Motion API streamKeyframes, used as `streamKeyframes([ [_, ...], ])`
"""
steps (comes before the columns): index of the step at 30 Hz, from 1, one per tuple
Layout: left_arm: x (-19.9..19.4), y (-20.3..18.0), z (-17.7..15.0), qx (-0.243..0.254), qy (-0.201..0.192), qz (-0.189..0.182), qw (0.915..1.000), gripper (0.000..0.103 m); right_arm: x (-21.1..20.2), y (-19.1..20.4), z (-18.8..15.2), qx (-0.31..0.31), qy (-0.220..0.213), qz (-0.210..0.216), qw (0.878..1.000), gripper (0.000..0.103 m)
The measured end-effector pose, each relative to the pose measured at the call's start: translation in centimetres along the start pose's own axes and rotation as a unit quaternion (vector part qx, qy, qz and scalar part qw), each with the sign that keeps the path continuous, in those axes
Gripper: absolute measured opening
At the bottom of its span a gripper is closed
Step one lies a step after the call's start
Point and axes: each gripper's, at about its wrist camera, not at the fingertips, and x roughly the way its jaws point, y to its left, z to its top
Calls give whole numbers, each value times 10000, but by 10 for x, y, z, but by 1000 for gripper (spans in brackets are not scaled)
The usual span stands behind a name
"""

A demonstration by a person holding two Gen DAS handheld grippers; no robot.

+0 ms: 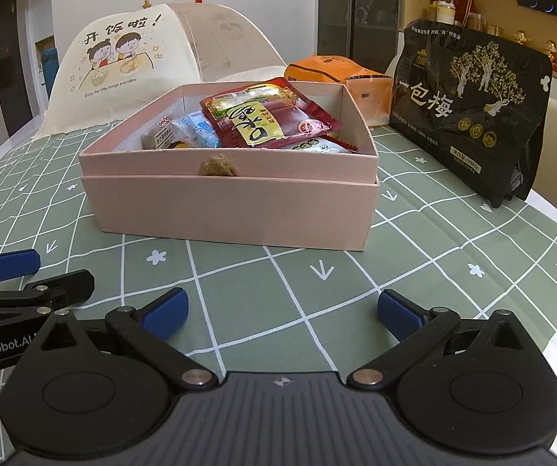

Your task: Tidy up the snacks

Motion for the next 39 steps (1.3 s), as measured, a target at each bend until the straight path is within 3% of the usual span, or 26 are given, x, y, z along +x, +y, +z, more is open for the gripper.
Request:
streamKeyframes([
  [39, -1, 1, 0, 5, -2, -16, 10000, 67, 0, 0, 0, -1, -1, 5, 10000, 103],
])
